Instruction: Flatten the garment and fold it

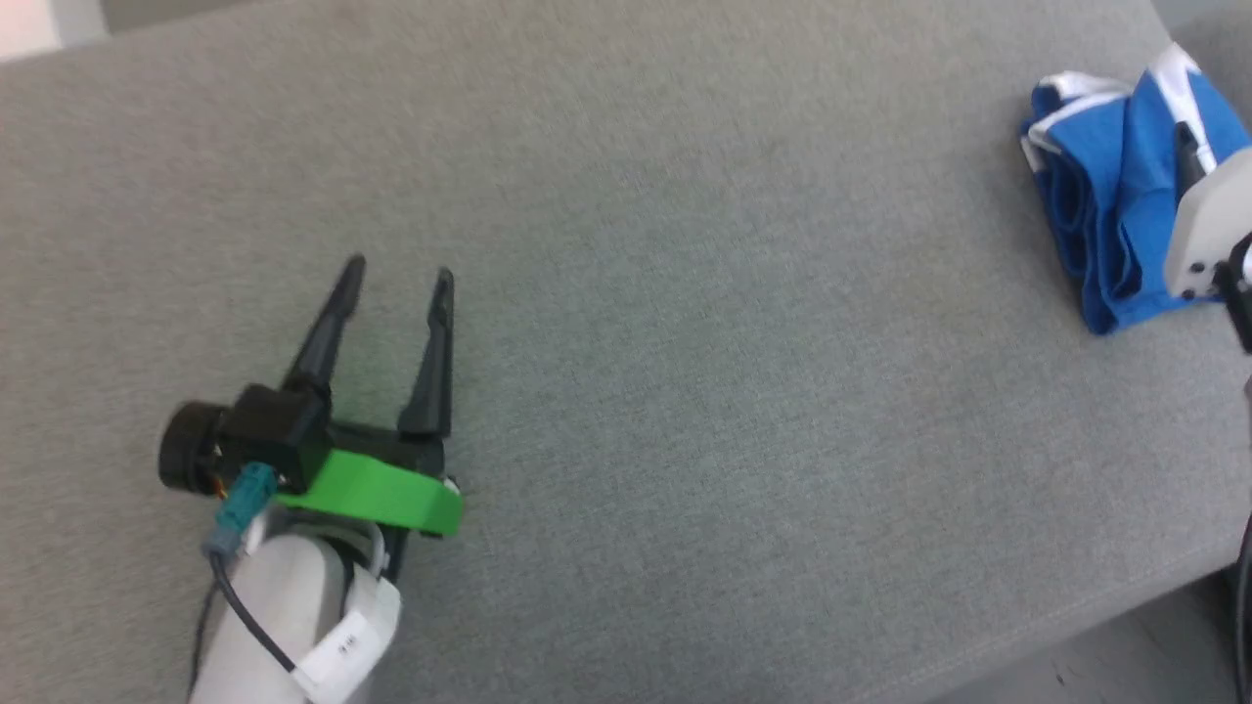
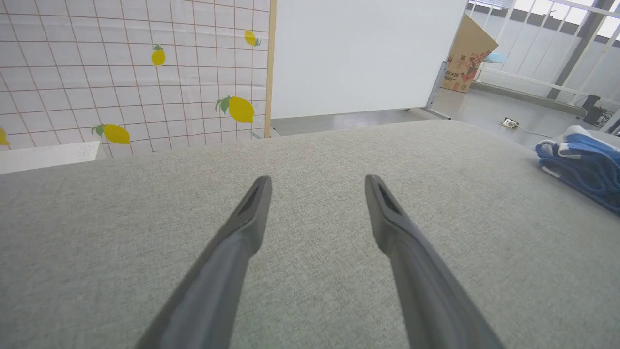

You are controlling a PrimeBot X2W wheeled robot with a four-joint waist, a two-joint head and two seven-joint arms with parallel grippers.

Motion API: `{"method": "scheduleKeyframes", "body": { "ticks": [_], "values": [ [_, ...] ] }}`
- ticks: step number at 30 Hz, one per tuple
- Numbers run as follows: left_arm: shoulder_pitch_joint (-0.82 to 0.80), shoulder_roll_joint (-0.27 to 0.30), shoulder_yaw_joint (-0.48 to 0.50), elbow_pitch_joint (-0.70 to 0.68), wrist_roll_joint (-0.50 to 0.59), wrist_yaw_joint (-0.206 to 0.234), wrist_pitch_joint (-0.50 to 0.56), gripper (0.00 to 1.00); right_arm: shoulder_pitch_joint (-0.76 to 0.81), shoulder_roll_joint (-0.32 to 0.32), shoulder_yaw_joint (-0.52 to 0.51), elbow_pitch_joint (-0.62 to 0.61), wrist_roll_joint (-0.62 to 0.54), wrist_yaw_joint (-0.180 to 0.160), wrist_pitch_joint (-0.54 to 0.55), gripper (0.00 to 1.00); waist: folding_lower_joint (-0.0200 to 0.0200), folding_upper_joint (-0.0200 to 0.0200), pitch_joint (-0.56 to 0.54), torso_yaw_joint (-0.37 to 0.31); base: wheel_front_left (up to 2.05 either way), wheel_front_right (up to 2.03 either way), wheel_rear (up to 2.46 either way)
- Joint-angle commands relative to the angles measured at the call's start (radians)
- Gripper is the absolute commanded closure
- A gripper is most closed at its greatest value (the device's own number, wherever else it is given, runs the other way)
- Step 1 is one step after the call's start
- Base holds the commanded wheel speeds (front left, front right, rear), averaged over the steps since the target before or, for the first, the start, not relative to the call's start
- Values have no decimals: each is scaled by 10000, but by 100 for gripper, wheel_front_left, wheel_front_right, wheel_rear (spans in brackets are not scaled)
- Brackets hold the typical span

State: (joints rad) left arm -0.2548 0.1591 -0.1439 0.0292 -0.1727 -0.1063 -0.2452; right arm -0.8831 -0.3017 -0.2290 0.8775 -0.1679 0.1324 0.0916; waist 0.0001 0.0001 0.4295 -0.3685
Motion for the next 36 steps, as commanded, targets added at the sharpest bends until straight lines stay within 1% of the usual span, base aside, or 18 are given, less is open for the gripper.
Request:
{"method": "scheduleKeyframes", "body": {
  "ticks": [1, 4, 7, 12, 15, 19, 22, 27, 31, 36],
  "values": [
    [200, -102, 18, 155, -117, 57, -95, 0, 322, 92, -13, -121, 279, -17, -398, 0, -1, -1, -1036, 678, 0, 0, 0],
    [445, -351, 63, 508, -287, 83, -147, 0, 839, 185, -30, -485, 1001, -17, -1346, 0, -1, -1, -1661, 1093, 0, 0, 0],
    [659, -571, 132, 641, -398, 119, -159, 0, 1482, 243, 60, -934, 1569, -17, -1987, 0, -1, -1, -2184, 1531, 0, 0, 0],
    [1142, -864, 196, 739, -526, 113, -163, 0, 2951, 375, 255, -2336, 2429, -17, -2966, 0, -1, -1, -2983, 2298, 0, 0, 0],
    [1388, -963, 196, 785, -593, 105, -164, 0, 3916, 516, 357, -3368, 2699, -17, -3225, 0, -1, -1, -3305, 2652, 0, 0, 0],
    [1607, -1034, 185, 832, -645, 89, -165, 0, 5364, 766, 505, -4843, 2748, -17, -3429, 0, -1, -1, -3575, 3030, 0, 0, 0],
    [1715, -1062, 189, 797, -668, 82, -165, 0, 6438, 1141, 480, -5829, 2679, -17, -3498, 0, -1, -1, -3701, 3253, 0, 0, 0],
    [2035, -1081, 215, 826, -760, 104, -165, 0, 7752, 1567, 596, -6804, 2495, -17, -3527, 0, -1, -1, -4050, 3476, 0, 0, 0],
    [2315, -1085, 201, 800, -918, 229, -165, 0, 8627, 1950, 610, -7717, 2158, -17, -3530, 0, -1, -1, -4286, 3614, 0, 0, 0],
    [2450, -1086, 169, 807, -988, 287, -166, 0, 9332, 2291, 681, -8495, 1935, -17, -3531, 0, -1, -1, -4388, 3787, 0, 0, 0]
  ]
}}
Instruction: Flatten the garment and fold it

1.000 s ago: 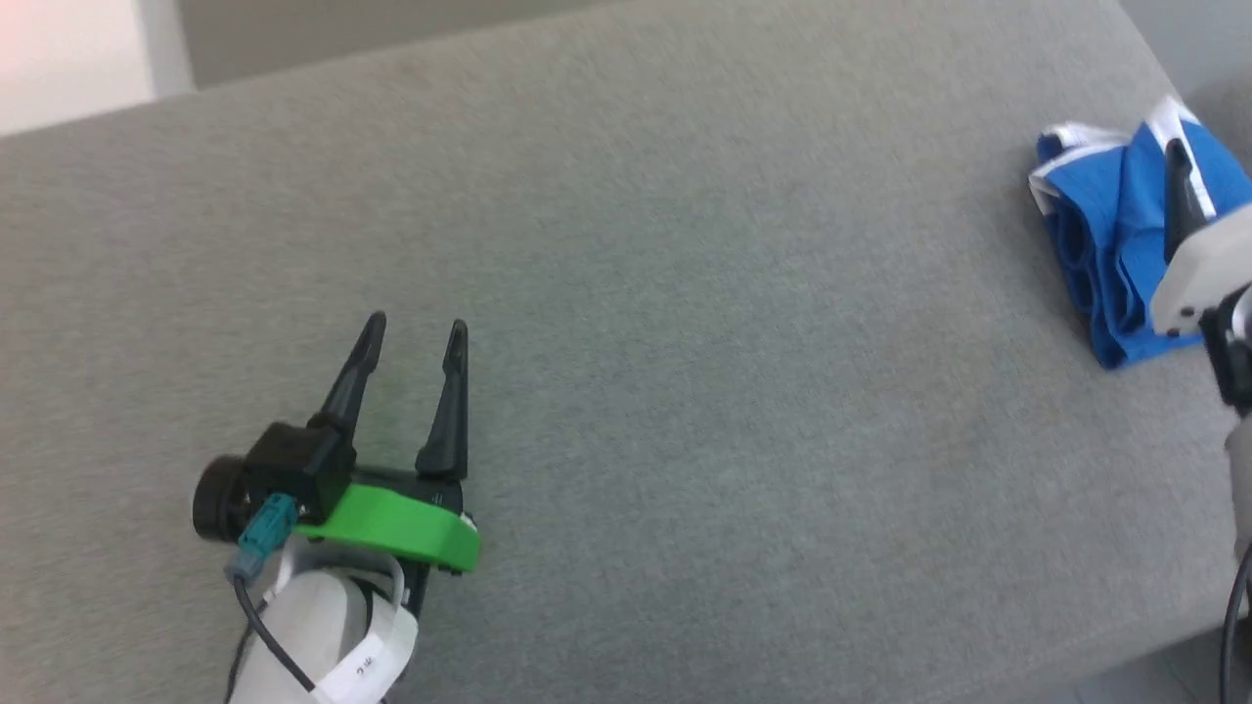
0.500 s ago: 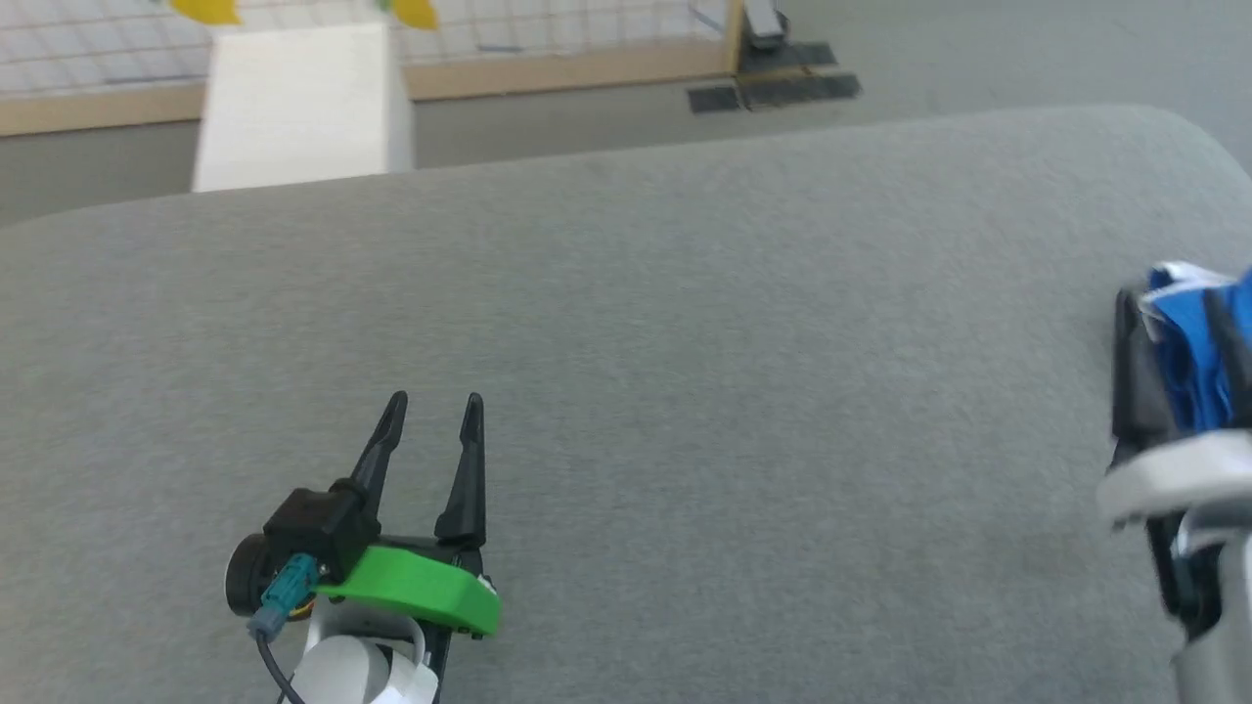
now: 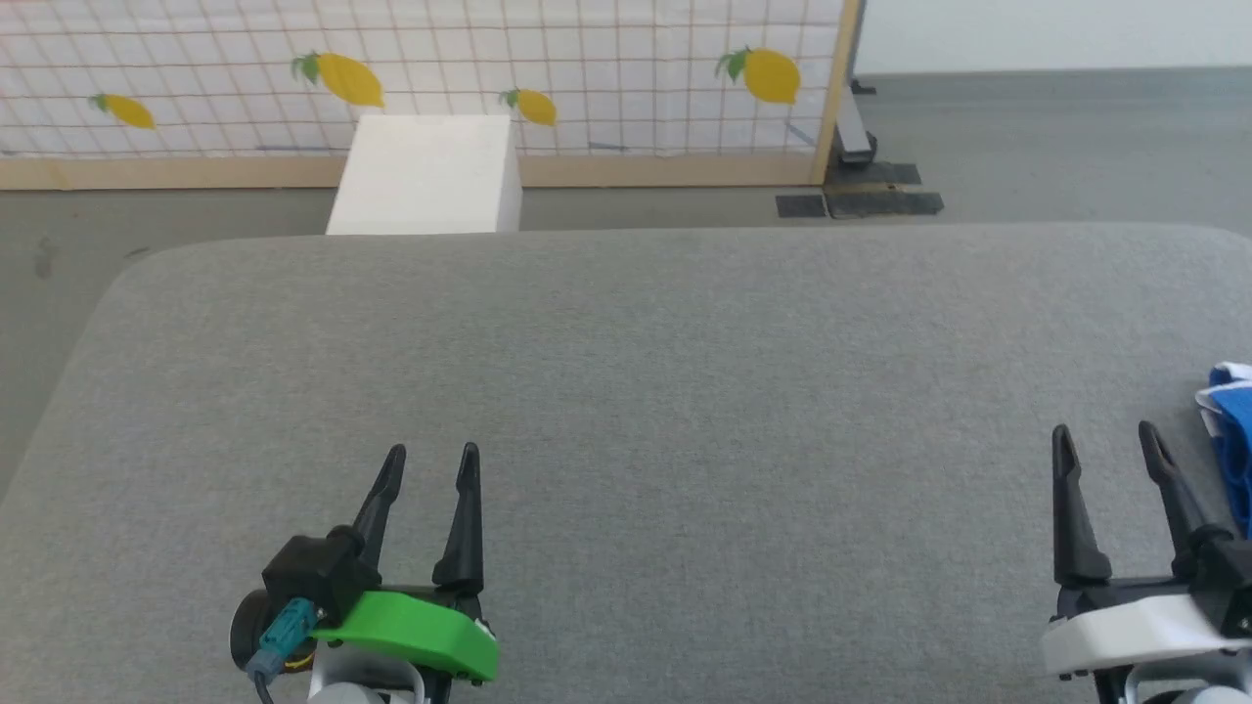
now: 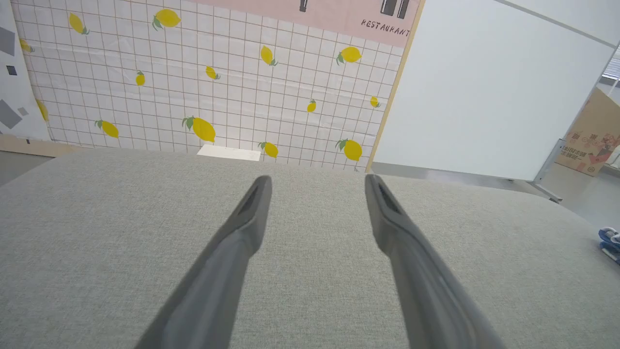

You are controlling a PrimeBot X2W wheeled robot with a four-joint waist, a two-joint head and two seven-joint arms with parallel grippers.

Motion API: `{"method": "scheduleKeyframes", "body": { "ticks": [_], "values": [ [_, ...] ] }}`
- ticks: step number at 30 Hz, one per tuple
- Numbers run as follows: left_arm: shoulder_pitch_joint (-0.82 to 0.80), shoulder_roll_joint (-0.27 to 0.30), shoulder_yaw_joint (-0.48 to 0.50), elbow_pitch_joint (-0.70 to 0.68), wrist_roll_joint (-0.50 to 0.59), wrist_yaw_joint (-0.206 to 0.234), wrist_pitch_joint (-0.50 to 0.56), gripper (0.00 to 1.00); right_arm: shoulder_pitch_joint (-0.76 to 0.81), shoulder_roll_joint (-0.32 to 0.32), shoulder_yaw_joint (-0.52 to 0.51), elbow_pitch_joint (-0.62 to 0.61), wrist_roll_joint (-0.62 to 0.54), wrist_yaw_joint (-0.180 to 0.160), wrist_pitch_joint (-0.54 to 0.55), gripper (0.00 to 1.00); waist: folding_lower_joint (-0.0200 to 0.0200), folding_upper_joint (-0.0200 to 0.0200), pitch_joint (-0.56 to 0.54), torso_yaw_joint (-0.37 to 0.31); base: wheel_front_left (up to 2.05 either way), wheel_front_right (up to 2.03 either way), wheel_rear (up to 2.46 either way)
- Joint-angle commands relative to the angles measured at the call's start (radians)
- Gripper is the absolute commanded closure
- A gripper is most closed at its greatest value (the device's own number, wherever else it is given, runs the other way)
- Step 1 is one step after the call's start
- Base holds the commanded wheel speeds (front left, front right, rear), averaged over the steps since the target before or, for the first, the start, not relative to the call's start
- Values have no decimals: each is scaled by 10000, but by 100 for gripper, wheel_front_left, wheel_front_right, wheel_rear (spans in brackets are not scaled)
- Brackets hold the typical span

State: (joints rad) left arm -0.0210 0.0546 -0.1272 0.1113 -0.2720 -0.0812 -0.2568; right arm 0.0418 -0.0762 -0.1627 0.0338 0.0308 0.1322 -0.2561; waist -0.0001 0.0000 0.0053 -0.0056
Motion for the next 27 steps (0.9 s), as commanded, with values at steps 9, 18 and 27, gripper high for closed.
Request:
{"method": "scheduleKeyframes", "body": {
  "ticks": [9, 18, 27],
  "values": [
    [246, -42, 31, 102, -28, 57, -49, 0, 573, 240, 324, -412, -206, -15, -56, 0, 1, 0, -205, 351, 0, 0, 0],
    [233, -43, 68, 212, -37, 71, -49, 0, 587, 257, 485, -352, -15, -15, -56, 0, 1, 0, -153, 359, 0, 0, 0],
    [216, -43, 73, 220, -125, 129, -49, 0, 621, 259, 593, -289, 181, -15, -56, 0, 1, 0, -144, 324, 0, 0, 0]
  ]
}}
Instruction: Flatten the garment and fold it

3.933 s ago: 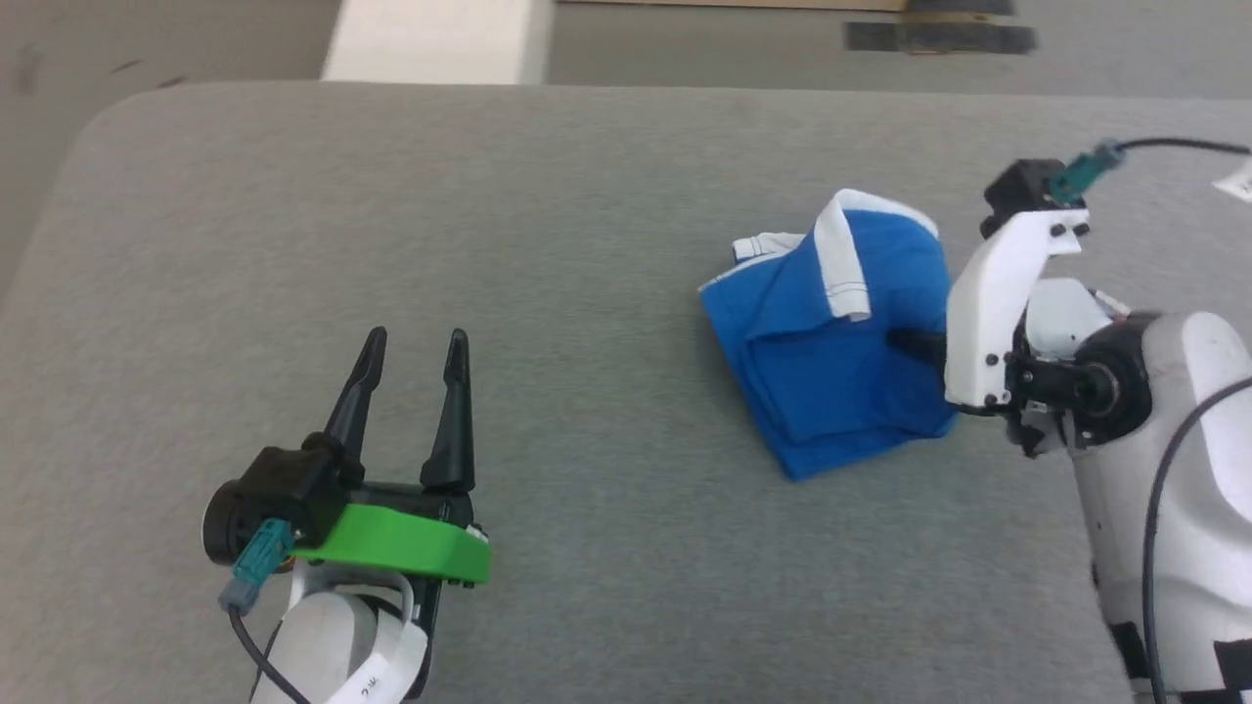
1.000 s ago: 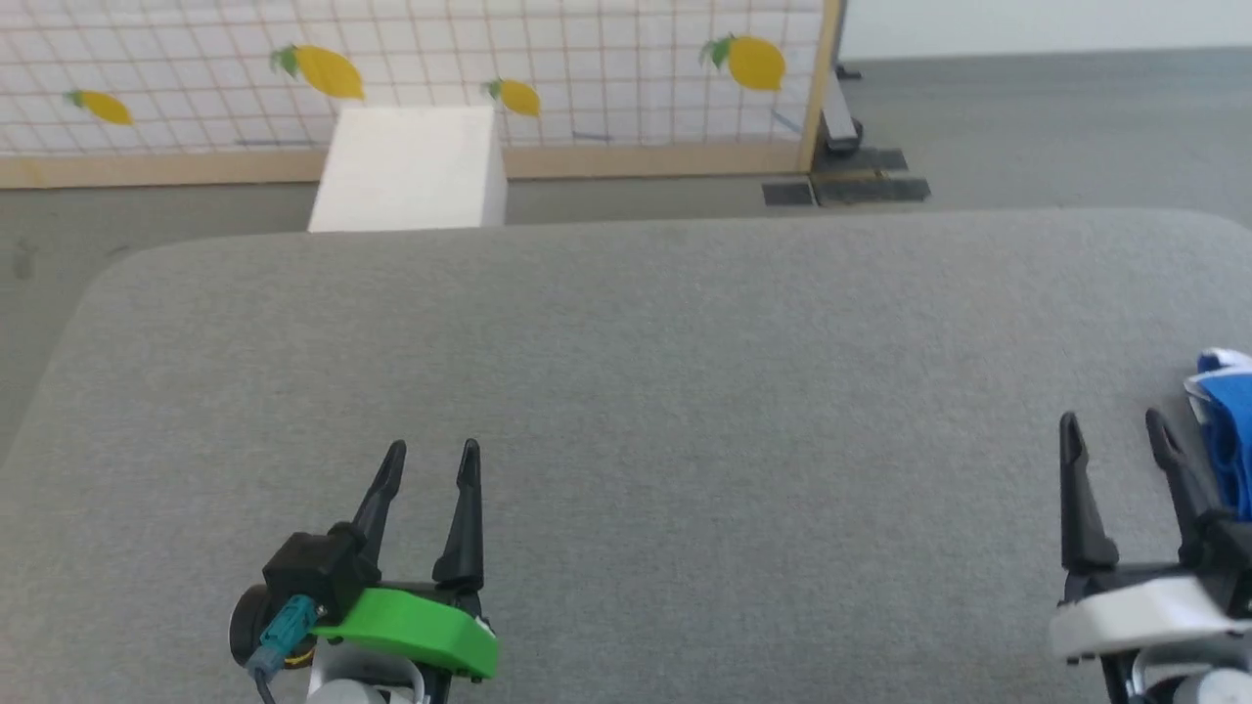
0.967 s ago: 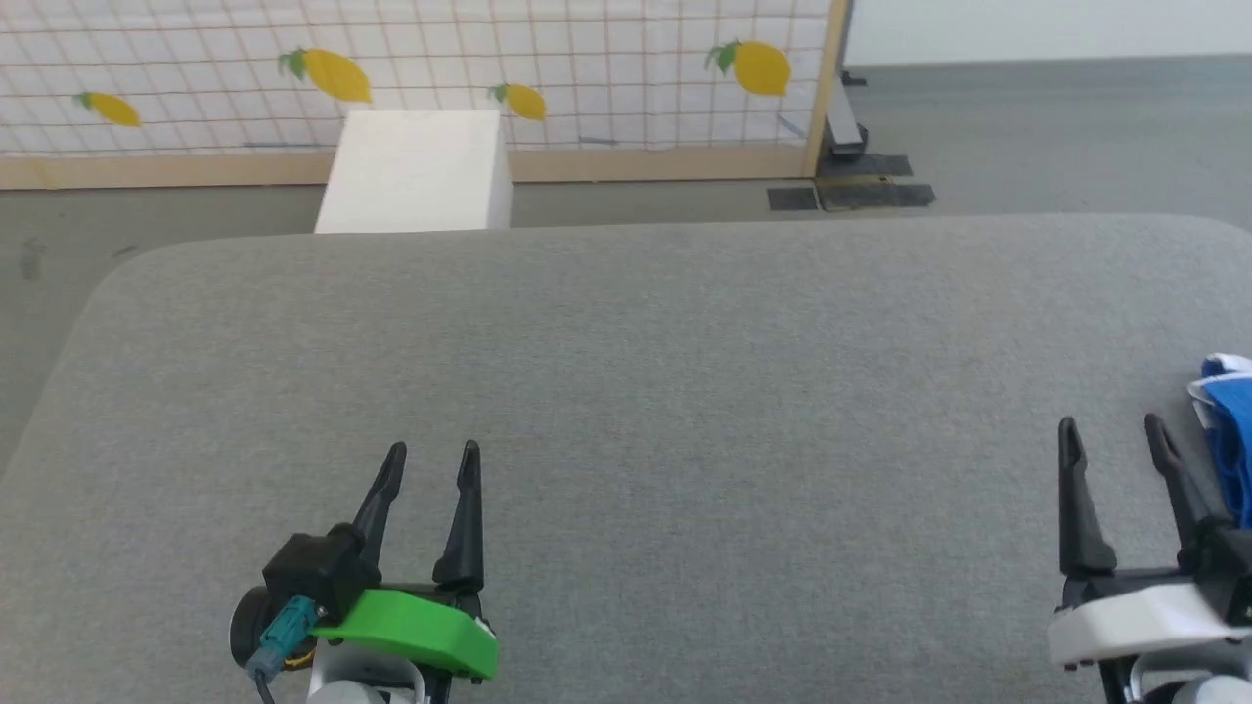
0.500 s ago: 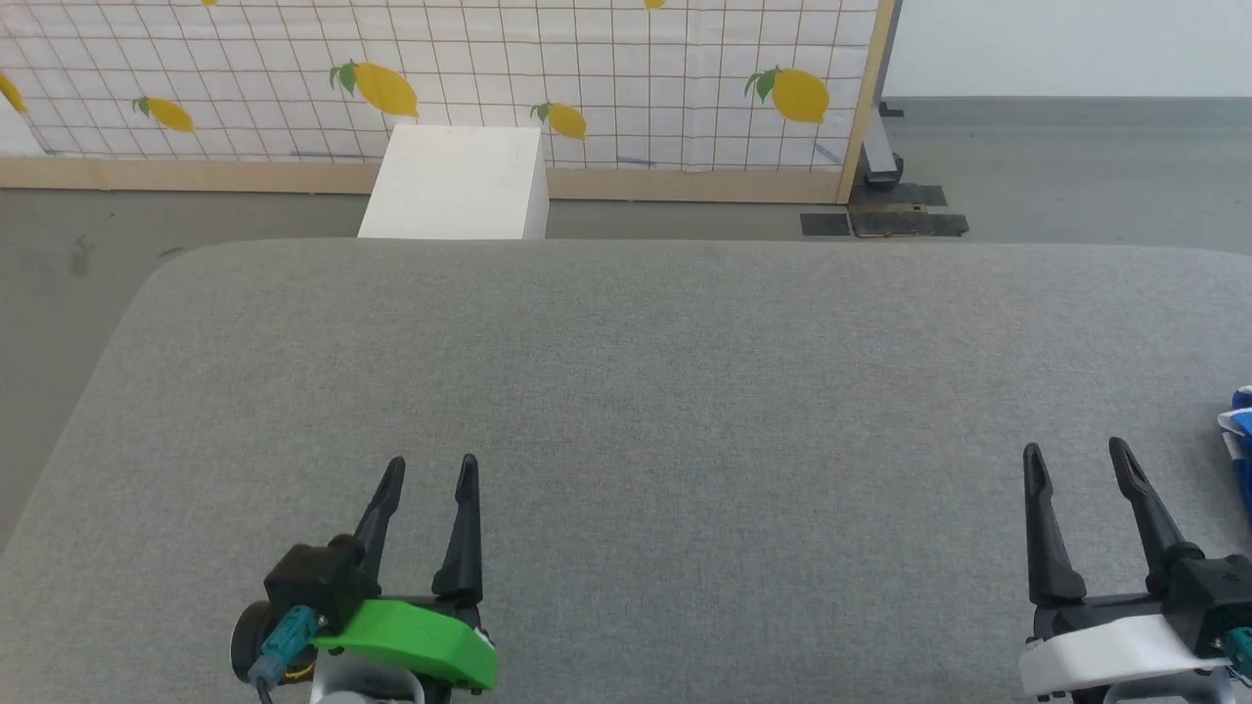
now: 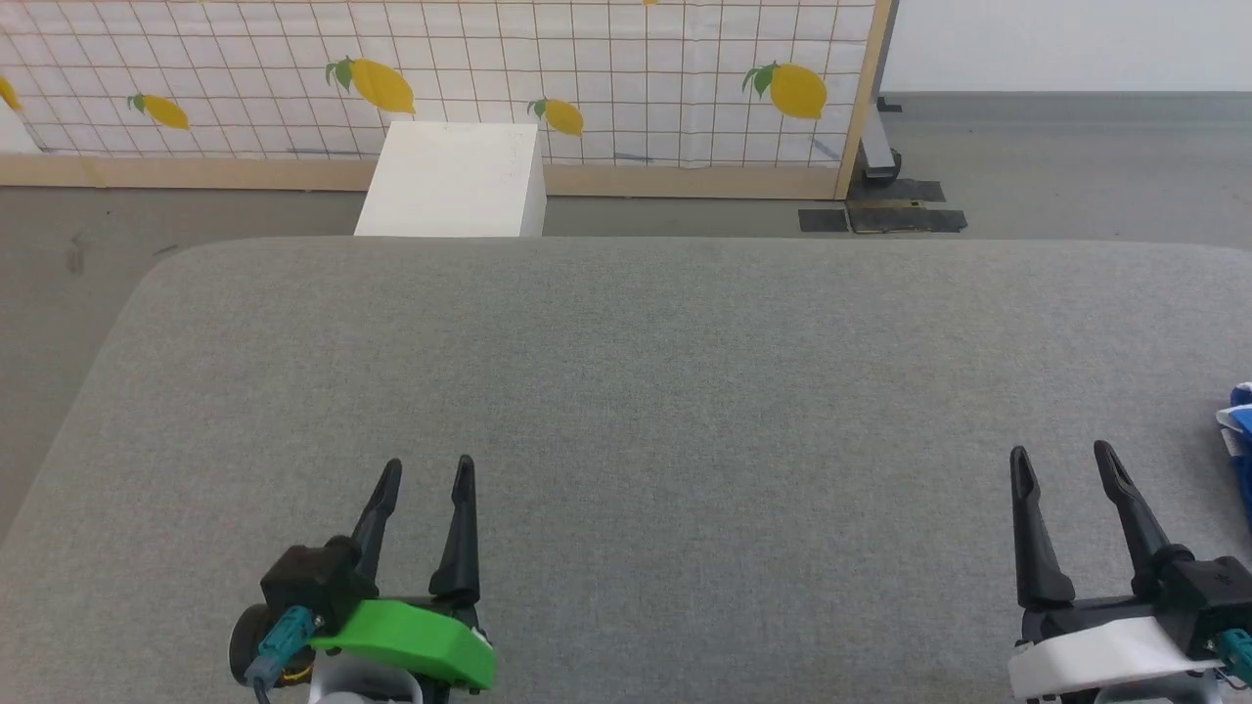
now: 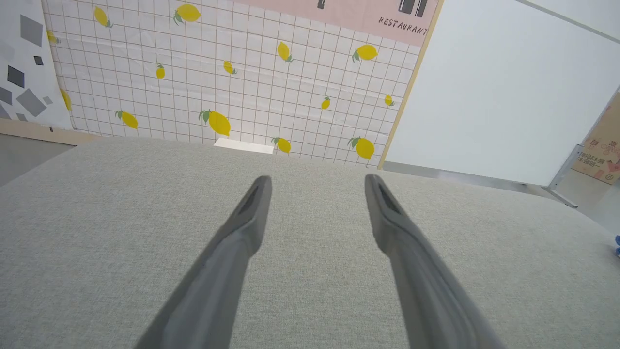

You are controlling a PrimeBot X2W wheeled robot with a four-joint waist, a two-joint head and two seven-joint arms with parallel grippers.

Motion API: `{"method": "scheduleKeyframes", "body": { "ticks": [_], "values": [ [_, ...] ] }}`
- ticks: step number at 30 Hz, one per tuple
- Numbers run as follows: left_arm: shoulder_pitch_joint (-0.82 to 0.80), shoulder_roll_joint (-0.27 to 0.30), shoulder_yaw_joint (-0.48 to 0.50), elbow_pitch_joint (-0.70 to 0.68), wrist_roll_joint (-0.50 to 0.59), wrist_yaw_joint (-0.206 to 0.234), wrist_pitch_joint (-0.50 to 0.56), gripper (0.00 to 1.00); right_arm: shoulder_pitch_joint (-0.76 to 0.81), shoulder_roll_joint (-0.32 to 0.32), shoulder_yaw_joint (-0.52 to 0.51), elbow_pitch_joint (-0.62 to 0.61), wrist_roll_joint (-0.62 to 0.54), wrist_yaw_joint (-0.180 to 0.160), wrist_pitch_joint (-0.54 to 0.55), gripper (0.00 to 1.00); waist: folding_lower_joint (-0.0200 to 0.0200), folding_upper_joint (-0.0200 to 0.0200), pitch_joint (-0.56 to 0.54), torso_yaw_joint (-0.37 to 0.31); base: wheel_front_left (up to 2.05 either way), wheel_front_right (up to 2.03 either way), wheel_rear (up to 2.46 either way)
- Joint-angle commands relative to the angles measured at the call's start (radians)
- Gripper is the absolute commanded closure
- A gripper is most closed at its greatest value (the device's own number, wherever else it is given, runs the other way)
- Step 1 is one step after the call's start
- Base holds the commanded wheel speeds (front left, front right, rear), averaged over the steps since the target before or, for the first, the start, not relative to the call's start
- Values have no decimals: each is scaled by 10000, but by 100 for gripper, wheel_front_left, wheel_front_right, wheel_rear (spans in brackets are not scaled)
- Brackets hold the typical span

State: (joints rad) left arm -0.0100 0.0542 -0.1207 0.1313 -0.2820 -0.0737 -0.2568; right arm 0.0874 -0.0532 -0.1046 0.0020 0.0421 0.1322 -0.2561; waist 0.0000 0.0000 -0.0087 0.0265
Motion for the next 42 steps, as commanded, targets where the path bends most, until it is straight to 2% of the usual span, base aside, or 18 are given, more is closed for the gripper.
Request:
{"method": "scheduleKeyframes", "body": {
  "ticks": [1, 11, 12, 42],
  "values": [
    [106, -39, 6, 20, -40, 56, -49, 0, 177, 28, 14, 31, 74, -15, -56, 0, 0, 0, -8, 5, 0, 0, 0],
    [122, -39, -18, 10, -116, 93, -49, 0, 218, 29, -5, 110, 159, -15, -57, 0, 0, 0, 9, 23, 0, 0, 0],
    [-1, 2, -13, -1, -57, 47, 2, 100, 143, 0, -3, 92, 122, 0, 2, 100, 0, 0, 7, 23, 0, 0, 0],
    [9, 4, 166, -193, 363, 145, 385, 100, -4, 3, 149, 74, 42, -2, 379, 100, 0, 0, 20, -20, 0, 0, 0]
  ]
}}
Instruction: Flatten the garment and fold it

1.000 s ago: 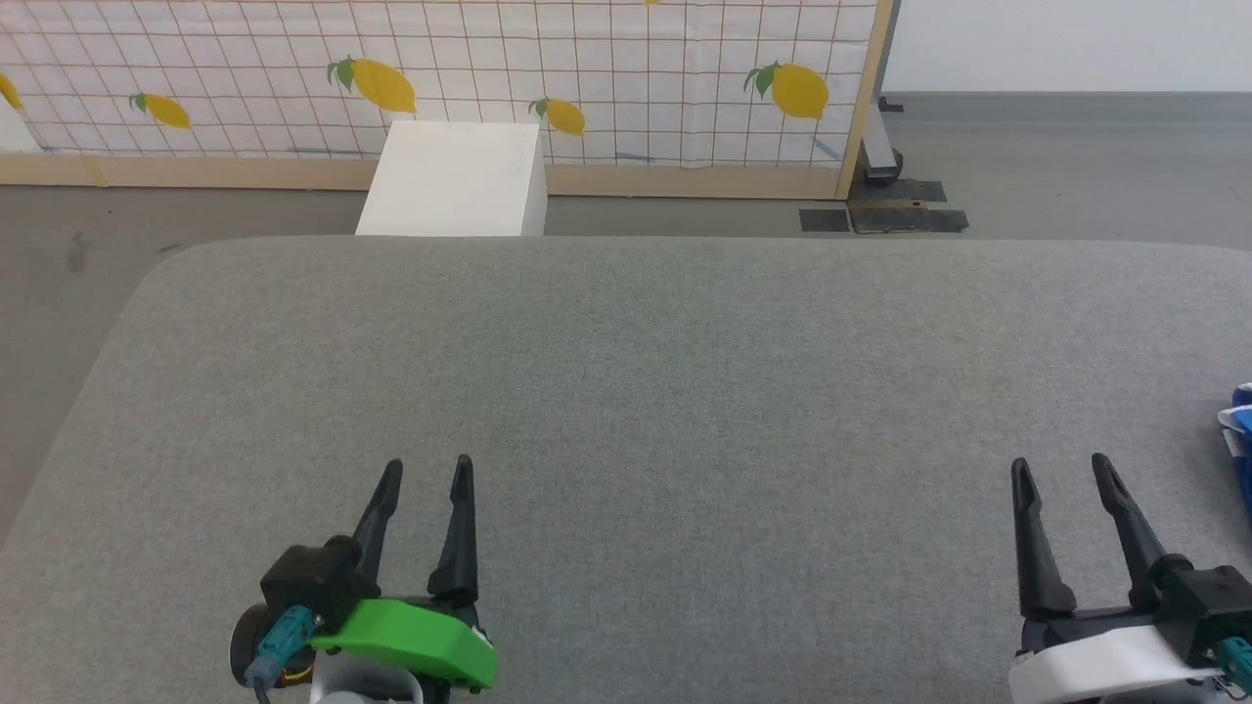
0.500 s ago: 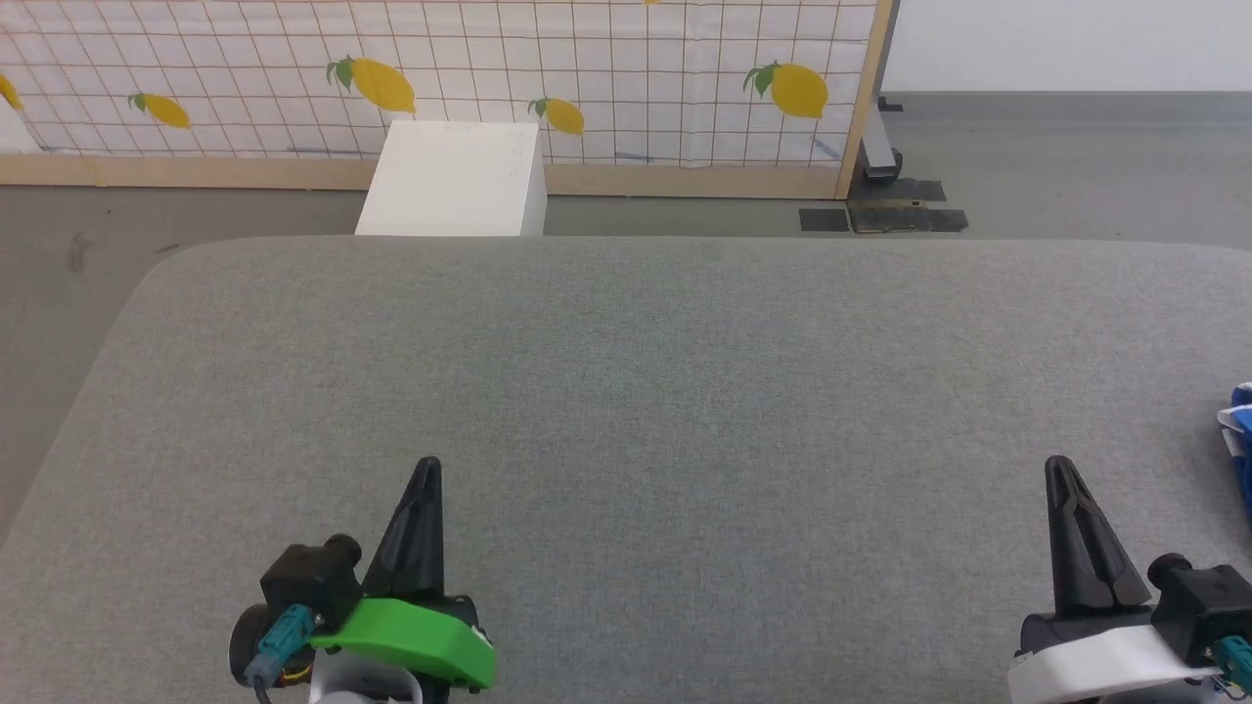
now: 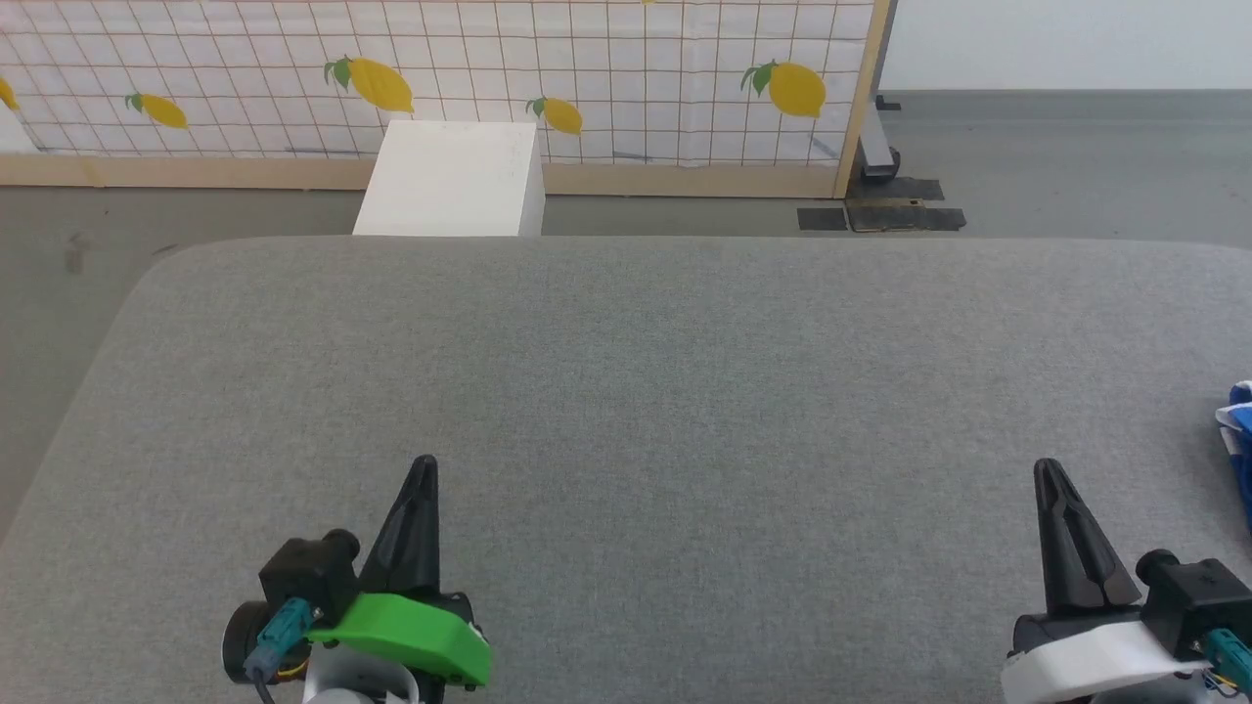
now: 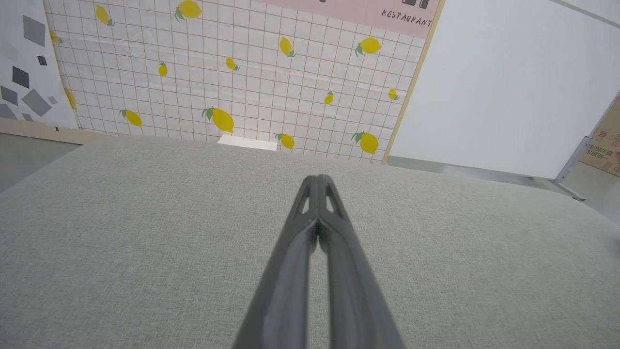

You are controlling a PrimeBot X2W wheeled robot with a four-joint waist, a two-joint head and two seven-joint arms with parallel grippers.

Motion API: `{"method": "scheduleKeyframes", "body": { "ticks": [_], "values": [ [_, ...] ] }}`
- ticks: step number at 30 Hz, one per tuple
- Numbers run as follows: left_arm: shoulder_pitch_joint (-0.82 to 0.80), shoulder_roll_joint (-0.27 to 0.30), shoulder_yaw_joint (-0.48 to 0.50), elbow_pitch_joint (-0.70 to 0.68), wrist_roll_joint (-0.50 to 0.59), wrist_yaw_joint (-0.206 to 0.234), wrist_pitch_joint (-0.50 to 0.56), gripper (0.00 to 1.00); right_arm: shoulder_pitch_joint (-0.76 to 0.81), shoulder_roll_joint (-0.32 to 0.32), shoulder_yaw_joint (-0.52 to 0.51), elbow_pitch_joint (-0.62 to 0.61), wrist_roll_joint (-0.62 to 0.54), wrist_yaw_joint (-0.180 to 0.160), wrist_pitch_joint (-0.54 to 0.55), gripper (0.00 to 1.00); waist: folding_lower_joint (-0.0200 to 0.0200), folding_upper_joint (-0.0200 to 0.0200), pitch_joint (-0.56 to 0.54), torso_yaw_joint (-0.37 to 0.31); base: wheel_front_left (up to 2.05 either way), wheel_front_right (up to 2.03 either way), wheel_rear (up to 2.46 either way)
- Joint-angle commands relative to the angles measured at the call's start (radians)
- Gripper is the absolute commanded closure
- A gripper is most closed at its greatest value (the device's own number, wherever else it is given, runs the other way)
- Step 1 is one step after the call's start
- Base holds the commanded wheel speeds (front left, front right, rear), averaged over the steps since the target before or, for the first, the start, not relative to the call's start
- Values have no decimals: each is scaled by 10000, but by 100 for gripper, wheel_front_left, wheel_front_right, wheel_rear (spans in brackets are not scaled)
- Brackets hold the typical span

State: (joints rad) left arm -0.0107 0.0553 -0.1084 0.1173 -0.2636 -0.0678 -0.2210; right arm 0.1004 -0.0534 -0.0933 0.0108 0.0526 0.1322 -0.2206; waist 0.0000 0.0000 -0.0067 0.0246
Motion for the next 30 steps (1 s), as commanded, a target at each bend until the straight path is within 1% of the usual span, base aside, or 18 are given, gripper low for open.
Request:
{"method": "scheduleKeyframes", "body": {
  "ticks": [1, 30],
  "values": [
    [16, -8, 54, -64, 204, 92, 49, 100, -144, 5, 45, -15, -68, -2, 47, 100, 0, 0, 1, -3, 0, 0, 0],
    [41, -20, 333, -364, 862, 250, 634, 100, -377, 12, 285, -40, -192, -6, 631, 100, 0, 0, 19, -69, 0, 0, 0]
  ]
}}
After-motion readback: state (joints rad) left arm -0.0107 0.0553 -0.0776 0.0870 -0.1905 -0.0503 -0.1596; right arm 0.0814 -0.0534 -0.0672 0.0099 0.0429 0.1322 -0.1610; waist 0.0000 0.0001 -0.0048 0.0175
